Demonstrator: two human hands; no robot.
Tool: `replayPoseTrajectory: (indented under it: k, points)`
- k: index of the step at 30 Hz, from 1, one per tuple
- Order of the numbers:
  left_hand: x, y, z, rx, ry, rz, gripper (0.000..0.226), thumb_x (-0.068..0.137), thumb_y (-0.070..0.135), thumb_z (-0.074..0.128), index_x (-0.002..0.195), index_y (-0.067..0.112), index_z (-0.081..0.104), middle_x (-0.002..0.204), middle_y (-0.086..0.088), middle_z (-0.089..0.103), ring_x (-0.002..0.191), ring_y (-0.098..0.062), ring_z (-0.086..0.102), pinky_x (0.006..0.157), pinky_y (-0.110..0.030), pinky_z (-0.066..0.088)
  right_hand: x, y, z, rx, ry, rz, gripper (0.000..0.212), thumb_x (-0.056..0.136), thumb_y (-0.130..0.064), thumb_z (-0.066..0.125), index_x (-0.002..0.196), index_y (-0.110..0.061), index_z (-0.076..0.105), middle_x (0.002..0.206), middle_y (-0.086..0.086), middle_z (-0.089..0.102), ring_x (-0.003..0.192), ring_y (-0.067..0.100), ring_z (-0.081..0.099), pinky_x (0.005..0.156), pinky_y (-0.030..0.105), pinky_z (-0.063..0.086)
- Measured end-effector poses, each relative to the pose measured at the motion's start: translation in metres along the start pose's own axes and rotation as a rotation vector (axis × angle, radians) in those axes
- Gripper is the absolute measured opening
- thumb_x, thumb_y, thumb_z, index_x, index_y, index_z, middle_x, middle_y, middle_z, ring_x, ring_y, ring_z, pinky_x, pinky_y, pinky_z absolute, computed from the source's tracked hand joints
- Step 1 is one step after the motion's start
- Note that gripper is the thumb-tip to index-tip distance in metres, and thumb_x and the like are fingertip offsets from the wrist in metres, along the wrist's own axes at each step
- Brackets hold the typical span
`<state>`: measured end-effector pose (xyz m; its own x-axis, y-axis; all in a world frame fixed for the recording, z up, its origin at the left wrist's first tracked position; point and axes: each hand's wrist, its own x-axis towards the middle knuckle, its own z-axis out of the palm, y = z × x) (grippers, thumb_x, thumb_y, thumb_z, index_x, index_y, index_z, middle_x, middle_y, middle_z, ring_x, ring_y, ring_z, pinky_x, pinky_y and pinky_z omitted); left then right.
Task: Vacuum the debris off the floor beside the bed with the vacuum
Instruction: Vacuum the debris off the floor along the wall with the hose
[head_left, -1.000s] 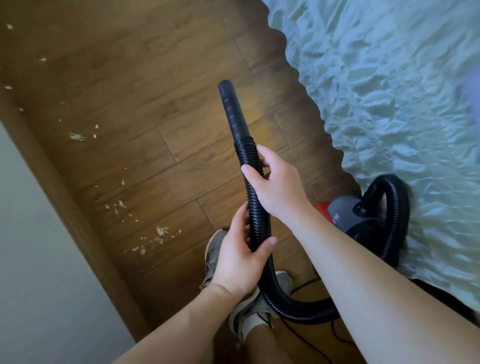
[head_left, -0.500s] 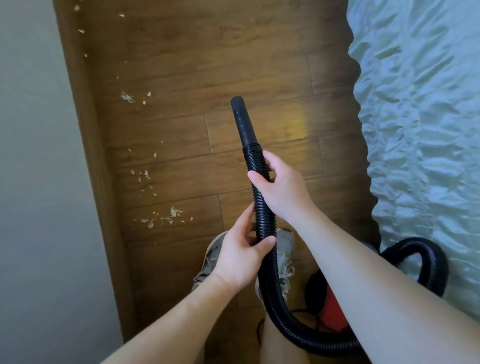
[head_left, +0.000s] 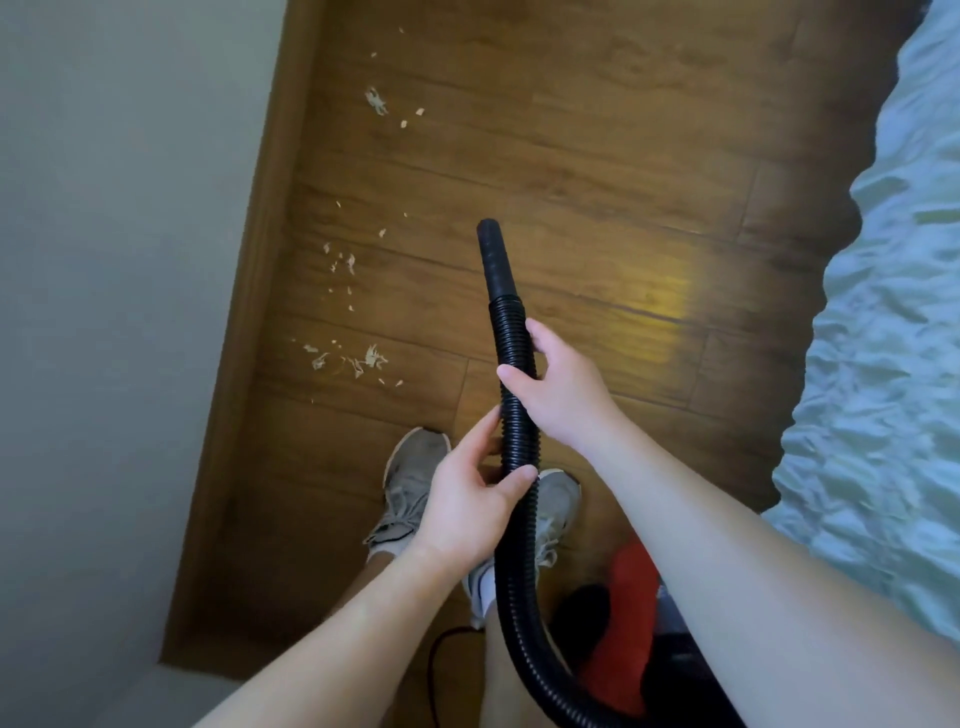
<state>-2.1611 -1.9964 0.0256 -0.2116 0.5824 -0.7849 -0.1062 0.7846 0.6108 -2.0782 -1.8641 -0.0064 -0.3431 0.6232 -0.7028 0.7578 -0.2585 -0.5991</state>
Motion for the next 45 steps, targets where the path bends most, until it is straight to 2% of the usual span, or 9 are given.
replayPoseTrajectory:
  k: [7,16,21,24,30,34,37,40,45]
  points:
    - [-0.001,-0.028,-0.012,-0.137,0.061,-0.065,0.067,0.095,0.005,0.067,0.151,0.034,0.043,0.126,0.009,0.068,0.099,0.003,0.069,0.074,-0.012,0.054,0.012,0.0,0.036,-0.063,-0.086,0.004,0.07,0.095,-0.037,0.063,0.156,-0.023,0.031,0.156,-0.003,0.043,0.142,0.017,0.041,0.116,0.036,0.034]
    - [0.001,-0.062,-0.032,-0.231,0.056,-0.083,0.073,0.094,0.005,0.069,0.152,0.04,0.041,0.127,0.006,0.066,0.108,-0.012,0.069,0.095,-0.038,0.058,0.021,-0.006,0.076,-0.037,-0.157,0.053,0.067,0.097,-0.027,0.063,0.156,-0.025,0.031,0.155,-0.003,0.042,0.141,0.018,0.042,0.113,0.035,0.036]
    - [-0.001,-0.08,-0.036,-0.323,0.086,-0.102,0.072,0.094,0.002,0.068,0.152,0.035,0.042,0.126,0.005,0.065,0.1,-0.008,0.07,0.078,-0.021,0.057,0.021,0.0,0.097,-0.117,-0.188,0.008,0.067,0.097,-0.029,0.062,0.156,-0.022,0.031,0.155,-0.002,0.043,0.142,0.017,0.041,0.113,0.031,0.031]
    - [-0.003,-0.09,-0.037,-0.384,0.116,-0.116,0.071,0.094,0.001,0.067,0.15,0.037,0.042,0.122,0.006,0.064,0.095,-0.003,0.07,0.072,-0.016,0.055,0.023,0.003,0.109,-0.152,-0.228,-0.008,0.066,0.097,-0.03,0.062,0.156,-0.021,0.032,0.155,-0.002,0.044,0.141,0.017,0.042,0.111,0.028,0.031]
    - [-0.007,-0.109,-0.034,-0.449,0.155,-0.146,0.073,0.093,0.003,0.069,0.152,0.034,0.039,0.12,0.011,0.058,0.089,0.003,0.068,0.075,-0.016,0.056,0.023,0.011,0.131,-0.194,-0.263,-0.001,0.062,0.099,-0.028,0.06,0.155,-0.021,0.033,0.153,0.0,0.046,0.14,0.019,0.044,0.103,0.023,0.031]
    - [-0.007,-0.119,-0.033,-0.473,0.177,-0.172,0.071,0.091,0.005,0.073,0.151,0.028,0.042,0.121,0.007,0.059,0.101,-0.008,0.067,0.077,-0.013,0.055,0.022,0.019,0.139,-0.207,-0.269,0.031,0.06,0.099,-0.027,0.059,0.154,-0.02,0.035,0.151,0.001,0.049,0.136,0.02,0.048,0.101,0.023,0.032]
    - [-0.009,-0.125,-0.031,-0.526,0.175,-0.184,0.068,0.09,0.001,0.072,0.149,0.02,0.044,0.122,-0.001,0.062,0.098,-0.011,0.068,0.073,-0.013,0.054,0.021,0.023,0.145,-0.25,-0.294,0.048,0.06,0.1,-0.027,0.059,0.154,-0.018,0.036,0.148,0.003,0.052,0.132,0.021,0.051,0.097,0.022,0.035]
    - [-0.011,-0.13,-0.03,-0.571,0.175,-0.193,0.068,0.088,-0.002,0.074,0.147,0.014,0.046,0.125,-0.004,0.064,0.096,-0.016,0.072,0.075,-0.017,0.056,0.019,0.026,0.15,-0.275,-0.31,0.059,0.058,0.099,-0.026,0.059,0.152,-0.016,0.038,0.146,0.006,0.054,0.128,0.023,0.054,0.102,0.028,0.04]
    - [-0.017,-0.137,-0.029,-0.617,0.162,-0.204,0.065,0.087,-0.003,0.073,0.144,0.016,0.047,0.125,-0.006,0.064,0.089,-0.011,0.073,0.075,-0.019,0.057,0.012,0.03,0.152,-0.28,-0.323,0.083,0.057,0.098,-0.025,0.06,0.151,-0.016,0.04,0.141,0.008,0.057,0.121,0.024,0.058,0.104,0.036,0.046]
